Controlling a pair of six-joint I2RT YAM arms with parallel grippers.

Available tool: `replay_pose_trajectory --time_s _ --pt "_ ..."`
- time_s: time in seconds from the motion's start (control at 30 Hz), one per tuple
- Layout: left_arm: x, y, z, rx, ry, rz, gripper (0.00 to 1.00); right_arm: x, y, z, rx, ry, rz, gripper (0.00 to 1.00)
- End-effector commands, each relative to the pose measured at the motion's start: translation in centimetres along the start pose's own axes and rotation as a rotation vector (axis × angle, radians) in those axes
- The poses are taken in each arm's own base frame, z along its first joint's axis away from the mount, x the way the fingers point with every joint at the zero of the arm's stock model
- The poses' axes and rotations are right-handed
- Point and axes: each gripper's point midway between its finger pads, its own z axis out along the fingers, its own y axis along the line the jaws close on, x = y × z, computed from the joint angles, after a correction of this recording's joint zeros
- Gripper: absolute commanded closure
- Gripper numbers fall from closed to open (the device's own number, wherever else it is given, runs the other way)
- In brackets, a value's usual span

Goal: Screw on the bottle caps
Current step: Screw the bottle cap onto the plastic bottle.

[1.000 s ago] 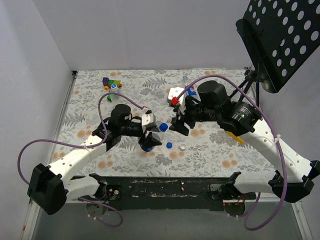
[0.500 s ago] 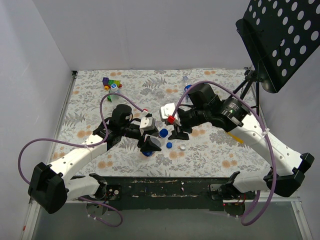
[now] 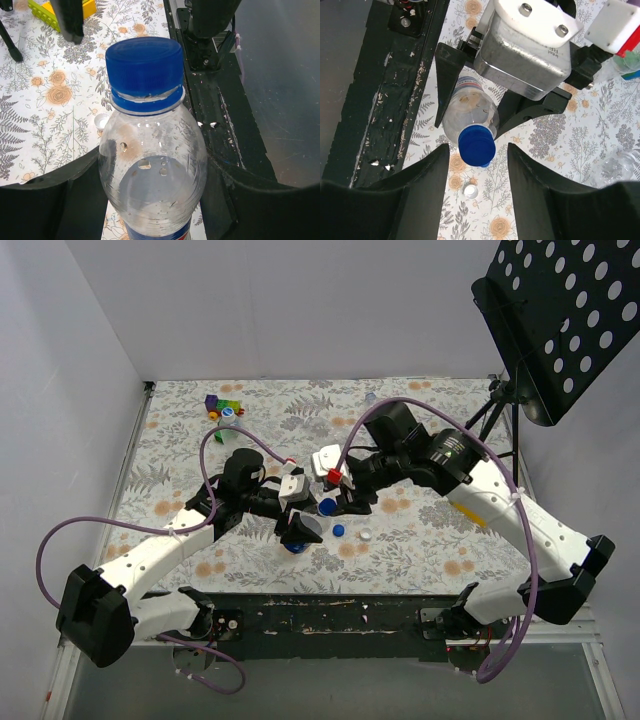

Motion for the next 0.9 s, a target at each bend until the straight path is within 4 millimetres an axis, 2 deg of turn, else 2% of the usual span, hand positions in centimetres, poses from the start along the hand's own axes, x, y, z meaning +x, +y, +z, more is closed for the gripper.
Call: replay_pose_trajectory --time_s 0.0,0.23,0.33,0.43,0.5,0.53,0.57,0.7,0.8,0.87 --pt "-2.3 -0.3 -0.4 0.01 -0.038 0.075 1.0 -1.2 0.2 -0.2 -0.025 -0.028 -0.02 0.44" --pt "-2.3 -0.4 -0.5 0.009 -0.04 0.093 1.0 -1.0 0.2 0.1 -0.041 -0.016 -0.007 0.46" --pt "-2.4 -0.4 -0.6 0.007 -0.042 0.103 1.0 -0.7 0.2 0.3 -0.048 -0.009 0.003 0.51" --pt "-2.3 -0.1 -0.7 -0.019 -0.035 0.111 1.0 -0.8 0.3 0.4 -0.049 -0.009 0.03 0.65" --pt "-2.2 0.6 -0.8 -0.058 -0.027 0.119 1.0 -0.9 0.2 0.5 -0.042 -0.012 0.072 0.83" --pt "-2.2 0.9 -0.9 -0.081 -0.023 0.121 1.0 -1.0 0.0 0.7 -0.033 -0.014 0.108 0.94" --pt "-2.2 1.4 -1.0 -0.115 -0.022 0.123 1.0 -0.9 -0.2 0.8 -0.018 -0.01 0.16 0.98" --pt "-2.2 4.0 -1.7 -0.295 -0.011 0.141 1.0 0.0 -0.7 1.7 0.029 0.04 0.414 0.99" --pt "-2.0 6.2 -2.6 -0.472 0.008 0.154 1.0 0.9 -1.5 2.2 0.113 0.104 0.662 0.99" --pt "-2.6 7.2 -3.1 -0.576 -0.001 0.191 1.0 1.2 -2.3 2.5 0.189 0.123 0.843 0.99"
